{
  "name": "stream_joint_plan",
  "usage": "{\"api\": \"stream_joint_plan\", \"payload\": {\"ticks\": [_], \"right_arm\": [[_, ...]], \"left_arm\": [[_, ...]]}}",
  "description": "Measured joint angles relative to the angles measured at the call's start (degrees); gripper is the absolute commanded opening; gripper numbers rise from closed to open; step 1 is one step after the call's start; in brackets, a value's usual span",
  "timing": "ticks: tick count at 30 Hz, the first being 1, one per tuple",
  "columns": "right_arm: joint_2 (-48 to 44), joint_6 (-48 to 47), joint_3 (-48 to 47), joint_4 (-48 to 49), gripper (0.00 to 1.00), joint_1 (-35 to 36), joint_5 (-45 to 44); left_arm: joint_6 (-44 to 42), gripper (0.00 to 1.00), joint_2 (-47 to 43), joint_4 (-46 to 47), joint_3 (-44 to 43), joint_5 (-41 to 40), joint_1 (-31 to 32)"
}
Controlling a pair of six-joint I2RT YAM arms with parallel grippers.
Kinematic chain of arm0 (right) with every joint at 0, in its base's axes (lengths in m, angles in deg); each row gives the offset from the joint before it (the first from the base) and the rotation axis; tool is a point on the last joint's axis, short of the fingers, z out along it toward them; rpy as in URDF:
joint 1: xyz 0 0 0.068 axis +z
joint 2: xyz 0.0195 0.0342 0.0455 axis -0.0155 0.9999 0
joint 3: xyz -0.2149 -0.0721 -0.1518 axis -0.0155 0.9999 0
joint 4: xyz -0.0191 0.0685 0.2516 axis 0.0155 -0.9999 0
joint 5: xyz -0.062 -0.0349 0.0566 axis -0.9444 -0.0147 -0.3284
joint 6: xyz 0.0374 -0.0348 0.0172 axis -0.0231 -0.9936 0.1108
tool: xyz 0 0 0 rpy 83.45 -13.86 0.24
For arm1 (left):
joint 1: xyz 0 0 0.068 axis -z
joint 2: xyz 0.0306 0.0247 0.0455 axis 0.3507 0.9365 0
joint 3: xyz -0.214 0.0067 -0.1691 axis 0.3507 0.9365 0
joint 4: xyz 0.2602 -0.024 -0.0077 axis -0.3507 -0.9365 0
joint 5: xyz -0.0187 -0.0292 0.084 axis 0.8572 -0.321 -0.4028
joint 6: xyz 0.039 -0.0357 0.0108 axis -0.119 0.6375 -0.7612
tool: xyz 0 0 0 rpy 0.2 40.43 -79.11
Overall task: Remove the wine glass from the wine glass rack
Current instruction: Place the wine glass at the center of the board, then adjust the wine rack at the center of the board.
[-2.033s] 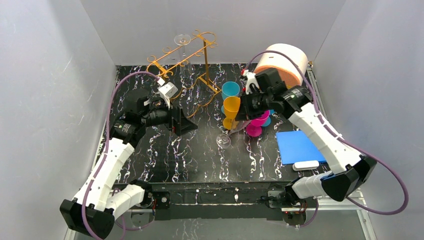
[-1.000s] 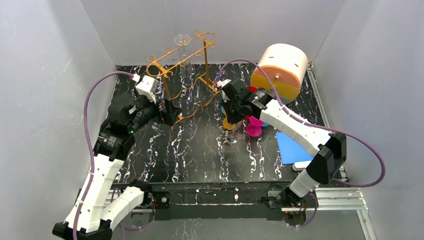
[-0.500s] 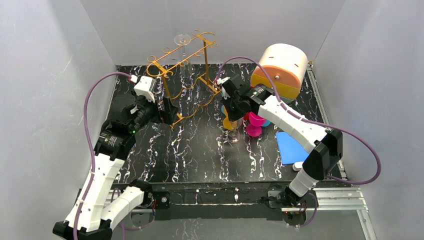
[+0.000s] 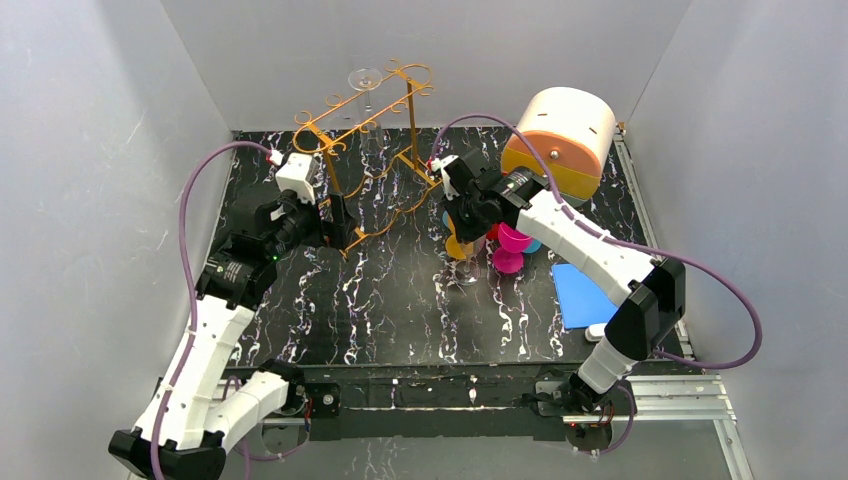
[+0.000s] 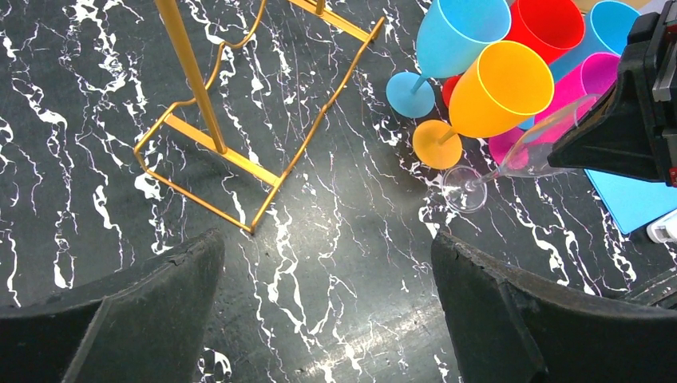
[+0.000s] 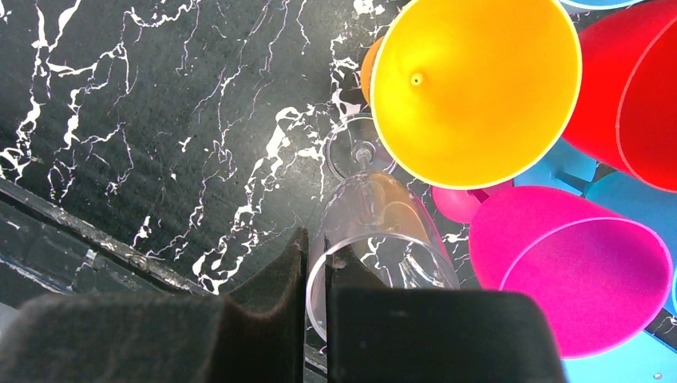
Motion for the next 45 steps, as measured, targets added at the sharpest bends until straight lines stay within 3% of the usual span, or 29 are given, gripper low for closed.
{"api": "stream_joint_plan", "payload": {"ticks": [15,21,37,45], "right_arm": [[2.1,0.2,-2.9,-1.6,0.3,0.0,1.8],[3.3,0.3,-4.3,-2.2,0.43,0.0,2.0],[-3.7,0.5,-2.8,5.1,0.63,0.0,-0.5],[-13.2,4.5,7.4,17.3,0.75,0.0,-6.4]], "left_arm": [[-0.8,0.98,0.7,-1.3,0.0,1.8,0.0],[-0.9,0.98,0.7,-1.7,-0.2,1.0,0.0],[-1.1,0.98,0.4,-4.3,-2.4,-10.3,0.0],[-0.8,0.98,6.1,-8.2,-11.9,-22.4,-0.1]]}}
